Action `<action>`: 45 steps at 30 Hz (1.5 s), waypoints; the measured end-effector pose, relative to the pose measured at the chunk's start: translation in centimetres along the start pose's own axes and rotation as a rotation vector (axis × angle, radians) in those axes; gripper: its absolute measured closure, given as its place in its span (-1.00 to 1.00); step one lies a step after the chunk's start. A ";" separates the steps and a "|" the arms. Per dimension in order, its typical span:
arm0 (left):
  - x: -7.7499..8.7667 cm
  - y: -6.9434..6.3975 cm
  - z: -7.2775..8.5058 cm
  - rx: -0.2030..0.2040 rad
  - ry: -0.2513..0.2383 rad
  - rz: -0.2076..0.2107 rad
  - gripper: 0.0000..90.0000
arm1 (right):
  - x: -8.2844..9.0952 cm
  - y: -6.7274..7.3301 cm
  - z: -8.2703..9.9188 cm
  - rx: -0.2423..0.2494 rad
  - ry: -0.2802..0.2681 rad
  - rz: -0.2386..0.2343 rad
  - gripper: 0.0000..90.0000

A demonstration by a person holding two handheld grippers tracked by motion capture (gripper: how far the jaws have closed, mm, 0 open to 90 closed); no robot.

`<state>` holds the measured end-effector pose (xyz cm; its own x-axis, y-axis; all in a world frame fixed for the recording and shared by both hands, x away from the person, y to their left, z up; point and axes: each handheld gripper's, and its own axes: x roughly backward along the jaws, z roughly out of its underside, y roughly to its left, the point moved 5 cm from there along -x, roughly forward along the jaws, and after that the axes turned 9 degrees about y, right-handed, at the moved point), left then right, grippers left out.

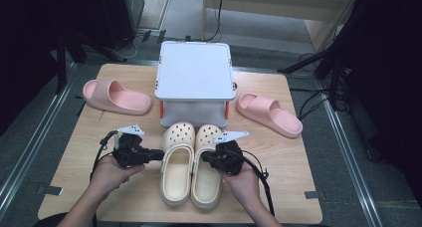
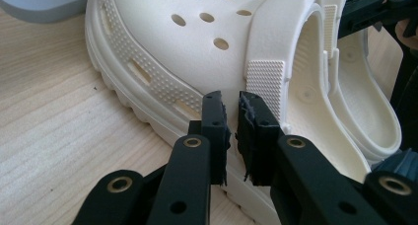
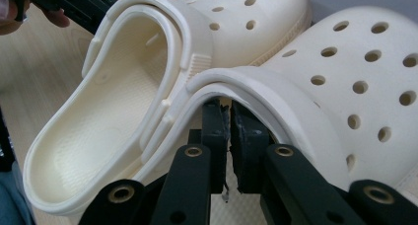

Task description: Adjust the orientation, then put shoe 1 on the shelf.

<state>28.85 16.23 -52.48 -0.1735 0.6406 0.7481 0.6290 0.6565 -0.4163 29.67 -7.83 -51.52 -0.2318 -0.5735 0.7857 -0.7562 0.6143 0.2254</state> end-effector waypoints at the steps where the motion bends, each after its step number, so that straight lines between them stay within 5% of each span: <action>1: 0.1 0.1 0.0 0.002 0.003 -0.002 0.79 | 0.0 0.0 0.1 -0.004 0.003 -0.005 0.89; 6: 0.8 0.3 -0.4 0.009 0.007 0.006 0.91 | 0.4 0.2 0.5 -0.011 0.004 -0.003 0.74; 16: 3.0 -1.1 -3.6 -0.029 -0.020 0.014 0.80 | 2.6 1.2 0.6 -0.023 -0.050 -0.038 0.53; 22: 4.5 -0.3 -6.5 -0.037 -0.034 0.003 0.70 | 2.7 1.8 1.0 -0.026 -0.040 -0.048 0.29; 28: 5.1 -0.2 -8.7 -0.078 -0.029 -0.001 0.69 | 2.7 1.6 1.3 -0.043 -0.036 -0.041 0.26; 38: 6.2 0.5 -12.7 -0.094 -0.054 0.015 0.69 | 2.8 1.6 1.5 -0.075 -0.046 -0.025 0.07; 45: 6.2 1.3 -15.1 -0.112 -0.043 -0.009 0.69 | 2.7 1.7 2.0 -0.100 -0.047 -0.015 0.03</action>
<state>40.03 15.03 -40.58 -0.2101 0.6526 0.7280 0.7079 0.6151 -0.3472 26.54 -9.42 -50.17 -0.2516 -0.6064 0.7543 -0.6951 0.6555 0.2951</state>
